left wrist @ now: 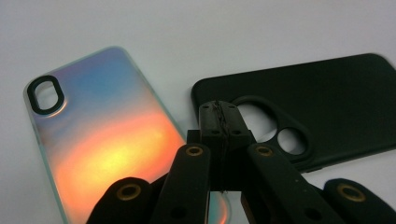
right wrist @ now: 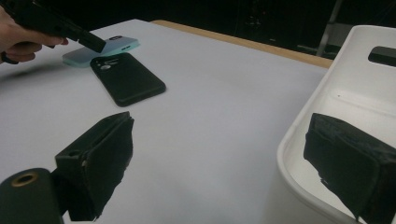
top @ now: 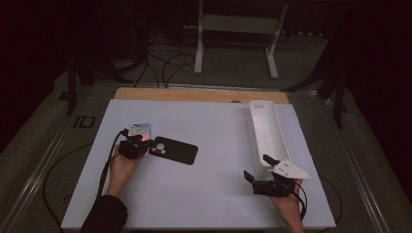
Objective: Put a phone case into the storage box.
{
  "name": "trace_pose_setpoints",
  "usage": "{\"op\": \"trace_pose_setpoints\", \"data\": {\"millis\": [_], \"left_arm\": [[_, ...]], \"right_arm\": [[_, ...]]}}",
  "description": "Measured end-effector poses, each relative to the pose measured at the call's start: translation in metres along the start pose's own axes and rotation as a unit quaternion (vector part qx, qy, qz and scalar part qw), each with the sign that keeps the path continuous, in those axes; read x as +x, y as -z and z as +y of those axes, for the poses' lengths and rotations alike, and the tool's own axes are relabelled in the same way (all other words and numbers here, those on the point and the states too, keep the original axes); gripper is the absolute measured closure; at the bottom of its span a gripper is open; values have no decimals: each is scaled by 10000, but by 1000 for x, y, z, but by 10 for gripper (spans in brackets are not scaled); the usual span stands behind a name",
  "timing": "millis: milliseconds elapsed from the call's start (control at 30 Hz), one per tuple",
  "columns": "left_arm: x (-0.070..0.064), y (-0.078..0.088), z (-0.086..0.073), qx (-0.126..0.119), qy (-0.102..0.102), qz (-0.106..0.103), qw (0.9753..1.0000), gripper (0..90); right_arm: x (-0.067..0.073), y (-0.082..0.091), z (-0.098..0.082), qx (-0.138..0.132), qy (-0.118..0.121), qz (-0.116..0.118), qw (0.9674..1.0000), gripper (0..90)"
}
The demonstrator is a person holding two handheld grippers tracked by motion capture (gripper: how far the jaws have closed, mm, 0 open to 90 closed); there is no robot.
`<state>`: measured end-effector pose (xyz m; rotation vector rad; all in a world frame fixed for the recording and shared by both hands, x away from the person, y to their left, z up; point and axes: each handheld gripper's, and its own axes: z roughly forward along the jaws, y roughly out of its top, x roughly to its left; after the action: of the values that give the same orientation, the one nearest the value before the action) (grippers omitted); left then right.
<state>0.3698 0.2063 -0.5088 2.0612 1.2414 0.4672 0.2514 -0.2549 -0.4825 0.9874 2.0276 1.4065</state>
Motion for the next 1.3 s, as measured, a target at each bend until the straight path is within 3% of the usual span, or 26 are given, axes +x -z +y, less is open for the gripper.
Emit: {"op": "trace_pose_setpoints", "data": {"millis": [300,667,867,933,1300], "left_arm": [[2,-8,-1,134,130,82,9998,900],[2,-3,0,268,93,228,9993,900],[2,-9,1,207,213,92,9995,900],[0,-12,2,210,221,156,9994,900],[-6,-13,0,508,96,359,9980,900]], "right_arm": [[0,0,0,-4,0,-6,10000,81],[1,-1,-1,17,24,-3,10000,81],[2,-2,-1,43,25,5,10000,81],[2,-3,-1,53,39,5,10000,81],[1,-1,-2,33,39,-10,10000,81]]}}
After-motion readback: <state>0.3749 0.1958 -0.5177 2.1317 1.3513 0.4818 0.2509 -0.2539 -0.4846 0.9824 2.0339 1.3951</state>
